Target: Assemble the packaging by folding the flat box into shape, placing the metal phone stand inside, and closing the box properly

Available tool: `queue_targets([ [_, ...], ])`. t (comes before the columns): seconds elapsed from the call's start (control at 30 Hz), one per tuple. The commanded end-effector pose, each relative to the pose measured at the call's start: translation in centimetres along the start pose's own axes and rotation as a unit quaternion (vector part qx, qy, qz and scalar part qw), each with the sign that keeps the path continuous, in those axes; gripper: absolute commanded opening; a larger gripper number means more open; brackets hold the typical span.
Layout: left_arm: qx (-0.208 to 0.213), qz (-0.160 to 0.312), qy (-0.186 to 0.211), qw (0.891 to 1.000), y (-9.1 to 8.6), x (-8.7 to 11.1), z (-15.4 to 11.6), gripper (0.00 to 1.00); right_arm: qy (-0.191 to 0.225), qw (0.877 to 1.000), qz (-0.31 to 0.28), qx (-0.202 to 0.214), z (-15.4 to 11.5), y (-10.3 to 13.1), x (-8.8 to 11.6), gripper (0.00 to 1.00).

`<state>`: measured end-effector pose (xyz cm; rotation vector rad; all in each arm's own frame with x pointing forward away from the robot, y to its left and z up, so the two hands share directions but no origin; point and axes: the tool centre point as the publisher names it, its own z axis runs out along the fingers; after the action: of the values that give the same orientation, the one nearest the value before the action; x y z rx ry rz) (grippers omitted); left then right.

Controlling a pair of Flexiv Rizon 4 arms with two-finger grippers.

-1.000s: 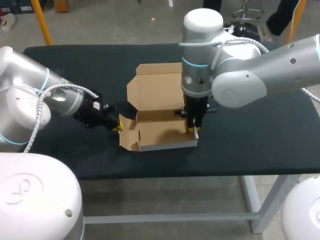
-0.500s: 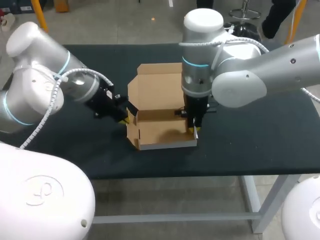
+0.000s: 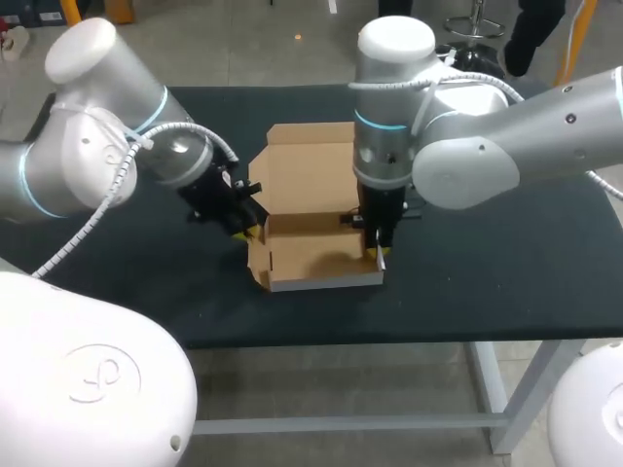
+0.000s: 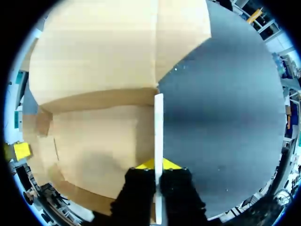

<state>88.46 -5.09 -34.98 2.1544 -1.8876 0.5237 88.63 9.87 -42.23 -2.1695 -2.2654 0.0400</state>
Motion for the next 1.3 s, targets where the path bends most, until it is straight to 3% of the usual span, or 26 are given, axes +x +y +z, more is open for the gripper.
queue_targets([
  [0.03,0.007,-0.005,0.006,1.000,0.5,-1.2,-1.5,0.43,-0.002,1.000,-0.001,0.002,0.0,0.1,0.1,0.00],
  [0.23,0.019,-0.014,0.043,0.999,0.8,-3.6,-3.2,0.52,-0.002,1.000,-0.001,0.002,0.0,0.1,0.1,0.00],
  [0.53,0.018,-0.019,0.102,0.994,0.9,-6.9,-4.0,0.49,-0.002,1.000,-0.001,0.002,0.0,0.1,0.1,0.00],
  [0.6,0.019,-0.017,0.109,0.994,0.9,-7.7,-4.0,0.47,-0.002,1.000,-0.001,0.002,0.0,0.1,0.1,0.00],
  [0.7,0.018,-0.016,0.116,0.993,0.9,-8.4,-3.7,0.24,-0.002,1.000,-0.001,0.002,0.0,0.1,0.1,0.00],
  [0.73,0.018,-0.017,0.116,0.993,0.8,-8.6,-3.6,0.00,-0.002,1.000,-0.001,0.002,0.0,0.1,0.1,0.00],
  [1.3,0.003,0.033,0.164,0.986,0.5,-9.5,-0.4,0.00,-0.002,1.000,-0.001,0.002,0.0,0.1,0.1,0.00],
])
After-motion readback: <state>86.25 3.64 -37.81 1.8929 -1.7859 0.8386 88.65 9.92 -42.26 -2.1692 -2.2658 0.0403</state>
